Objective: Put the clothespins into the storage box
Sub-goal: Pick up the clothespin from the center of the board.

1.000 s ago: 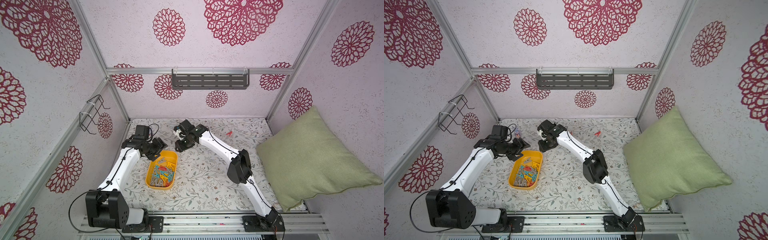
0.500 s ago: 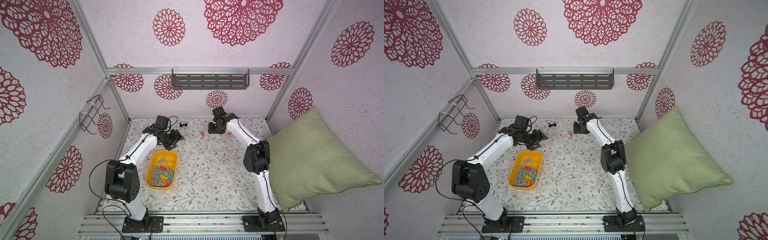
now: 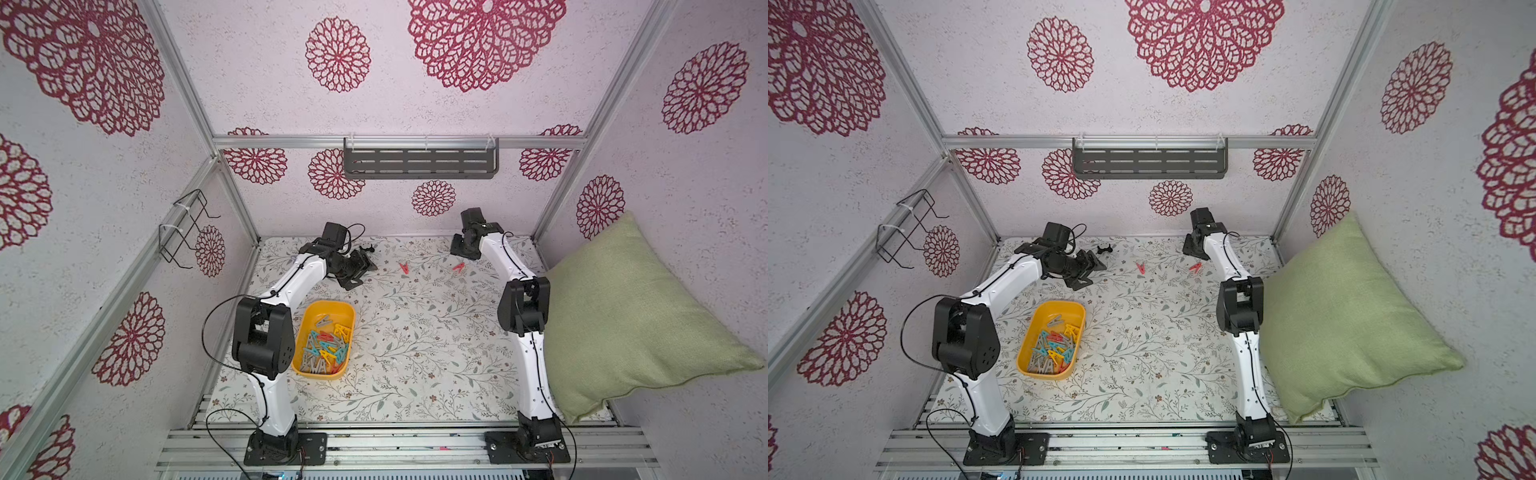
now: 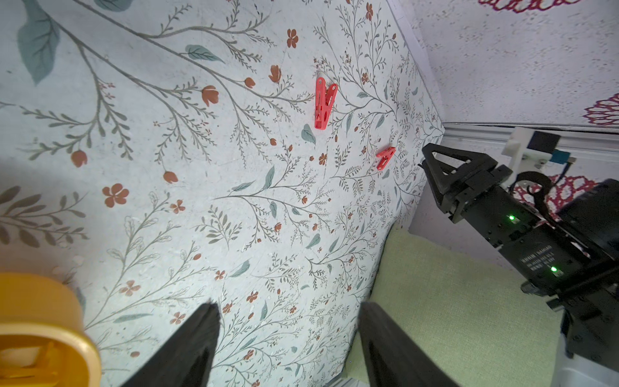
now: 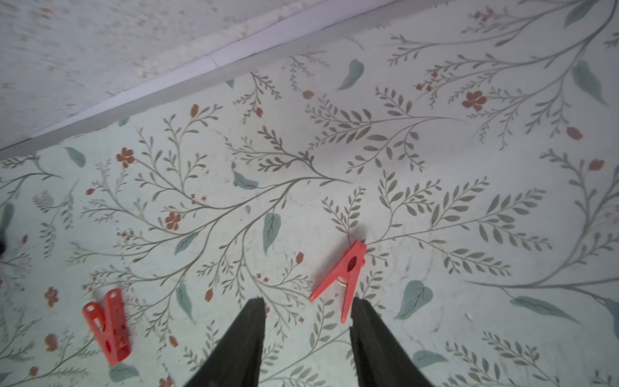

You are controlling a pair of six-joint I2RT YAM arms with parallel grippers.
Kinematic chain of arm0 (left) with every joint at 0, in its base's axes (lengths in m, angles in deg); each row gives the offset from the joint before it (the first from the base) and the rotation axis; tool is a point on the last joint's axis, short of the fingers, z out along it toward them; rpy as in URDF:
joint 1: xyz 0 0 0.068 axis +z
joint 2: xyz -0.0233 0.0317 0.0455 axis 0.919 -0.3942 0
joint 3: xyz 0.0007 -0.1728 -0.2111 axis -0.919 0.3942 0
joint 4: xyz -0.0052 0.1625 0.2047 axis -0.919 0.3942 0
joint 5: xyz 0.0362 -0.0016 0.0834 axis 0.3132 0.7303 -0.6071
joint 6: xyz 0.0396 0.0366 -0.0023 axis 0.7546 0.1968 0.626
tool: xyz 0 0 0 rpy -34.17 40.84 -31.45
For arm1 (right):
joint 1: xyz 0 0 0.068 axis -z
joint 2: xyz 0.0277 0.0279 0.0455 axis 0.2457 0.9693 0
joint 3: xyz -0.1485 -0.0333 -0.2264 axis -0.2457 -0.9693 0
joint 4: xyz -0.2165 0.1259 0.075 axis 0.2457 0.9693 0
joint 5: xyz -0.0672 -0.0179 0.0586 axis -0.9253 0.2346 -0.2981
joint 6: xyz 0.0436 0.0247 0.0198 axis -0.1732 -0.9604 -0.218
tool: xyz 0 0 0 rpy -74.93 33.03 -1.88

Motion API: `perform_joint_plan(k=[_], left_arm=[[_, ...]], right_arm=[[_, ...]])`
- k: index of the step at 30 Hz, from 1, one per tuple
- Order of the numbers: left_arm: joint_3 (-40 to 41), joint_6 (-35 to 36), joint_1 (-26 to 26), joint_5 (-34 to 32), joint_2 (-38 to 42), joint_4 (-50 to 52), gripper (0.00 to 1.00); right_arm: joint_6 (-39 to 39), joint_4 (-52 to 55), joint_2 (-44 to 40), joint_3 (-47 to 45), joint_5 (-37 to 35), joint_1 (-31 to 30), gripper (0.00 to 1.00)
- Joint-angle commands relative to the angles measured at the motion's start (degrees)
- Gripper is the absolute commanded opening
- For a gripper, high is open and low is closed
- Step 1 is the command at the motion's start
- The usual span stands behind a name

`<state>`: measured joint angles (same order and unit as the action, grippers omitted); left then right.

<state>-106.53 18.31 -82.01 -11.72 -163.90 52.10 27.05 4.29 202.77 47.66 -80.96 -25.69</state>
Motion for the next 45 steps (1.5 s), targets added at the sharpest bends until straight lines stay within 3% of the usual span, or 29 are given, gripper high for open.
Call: perform_joint_plan(k=[1, 13, 31, 38, 45], left_arm=[[-2.3, 0.8, -0.1, 1.1, -1.2, 0.8, 0.73], [-3.2, 0.6, 0.5, 1.5, -4.4, 1.5, 0.73], [-3.0, 0.4, 1.1, 1.8, -4.8, 1.8, 0.73], [-3.0, 0.3, 1.1, 1.4, -4.7, 1.9, 0.73], [-2.4, -0.1, 1.2, 1.1, -4.3, 1.5, 0.73]], right_arm=[[-0.5, 2.1, 1.4, 2.2, -0.6, 0.1, 0.44], [-0.2, 3.3, 3.8, 1.9, -1.3, 0.7, 0.31], [0.4, 2.5, 4.9, -0.6, -1.3, 1.8, 0.29], [0.6, 2.4, 4.9, -2.9, -1.5, 1.9, 0.17], [0.8, 0.1, 2.9, -7.3, -1.3, 1.9, 0.18]])
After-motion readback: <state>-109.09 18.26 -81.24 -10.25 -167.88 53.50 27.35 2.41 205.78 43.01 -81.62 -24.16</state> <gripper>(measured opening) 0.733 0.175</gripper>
